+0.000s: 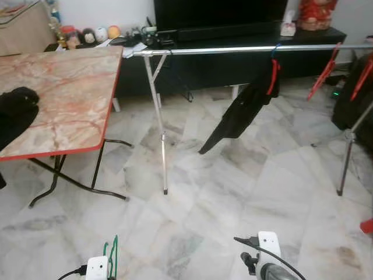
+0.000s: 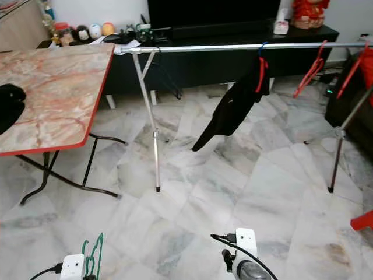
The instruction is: Hang hanger
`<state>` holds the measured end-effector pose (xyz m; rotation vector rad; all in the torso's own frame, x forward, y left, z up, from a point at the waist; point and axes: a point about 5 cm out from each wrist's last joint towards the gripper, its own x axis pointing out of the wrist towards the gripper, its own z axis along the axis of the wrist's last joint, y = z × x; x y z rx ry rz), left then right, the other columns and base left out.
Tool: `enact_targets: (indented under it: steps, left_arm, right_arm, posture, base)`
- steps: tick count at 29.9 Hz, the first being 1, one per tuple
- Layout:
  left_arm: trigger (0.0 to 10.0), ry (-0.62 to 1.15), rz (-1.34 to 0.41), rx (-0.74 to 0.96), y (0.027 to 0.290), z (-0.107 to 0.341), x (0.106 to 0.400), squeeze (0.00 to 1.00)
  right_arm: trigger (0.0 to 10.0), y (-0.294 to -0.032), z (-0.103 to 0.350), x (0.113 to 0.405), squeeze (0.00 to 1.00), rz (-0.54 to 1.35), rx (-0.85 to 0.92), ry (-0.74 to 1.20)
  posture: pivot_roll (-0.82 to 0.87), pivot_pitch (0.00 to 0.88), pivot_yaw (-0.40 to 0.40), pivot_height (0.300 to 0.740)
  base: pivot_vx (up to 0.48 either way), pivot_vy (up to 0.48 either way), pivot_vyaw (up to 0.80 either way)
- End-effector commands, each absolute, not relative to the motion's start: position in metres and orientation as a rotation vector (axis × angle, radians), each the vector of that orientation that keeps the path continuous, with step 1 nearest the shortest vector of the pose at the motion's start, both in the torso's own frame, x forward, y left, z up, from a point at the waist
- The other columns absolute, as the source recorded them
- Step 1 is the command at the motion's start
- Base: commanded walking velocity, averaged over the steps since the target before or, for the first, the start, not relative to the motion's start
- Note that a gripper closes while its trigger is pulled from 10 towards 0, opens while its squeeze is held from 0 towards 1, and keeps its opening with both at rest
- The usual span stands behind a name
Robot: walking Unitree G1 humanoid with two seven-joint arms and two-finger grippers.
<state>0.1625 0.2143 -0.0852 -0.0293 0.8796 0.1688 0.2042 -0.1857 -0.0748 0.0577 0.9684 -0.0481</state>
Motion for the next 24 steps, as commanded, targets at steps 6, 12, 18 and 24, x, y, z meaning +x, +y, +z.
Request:
enact_targets:
  steps: [6,12,18,24]
  left_arm:
    - [10.0,0.901,0.174,-0.020,0.217,-0.088,0.156,0.00]
    - [10.0,0.898,0.150,-0.023,0.208,-0.088,0.159,0.00]
    - [10.0,0.908,0.140,-0.032,0.207,-0.089,0.159,0.00]
    - [10.0,0.914,0.136,-0.038,0.207,-0.089,0.158,0.00]
  right_arm:
    - [10.0,-0.185,-0.072,0.209,0.00,-0.042,0.059,0.949]
    - [10.0,-0.186,-0.073,0.207,0.00,-0.015,0.039,0.951]
    - [10.0,-0.184,-0.073,0.207,0.00,-0.013,0.034,0.962]
    - [10.0,-0.183,-0.072,0.209,0.00,0.006,0.024,0.958]
  posture:
    - [-0.06,0.000,0.069,0.732]
    - [-0.06,0.000,0.065,0.732]
    - [-0.06,0.000,0.066,0.732]
    - [-0.07,0.000,0.064,0.732]
  base:
    - [0.000,0.000,-0.69]
    - [0.323,0.000,-0.69]
    - [0.146,0.000,-0.69]
    - [0.000,0.000,-0.68]
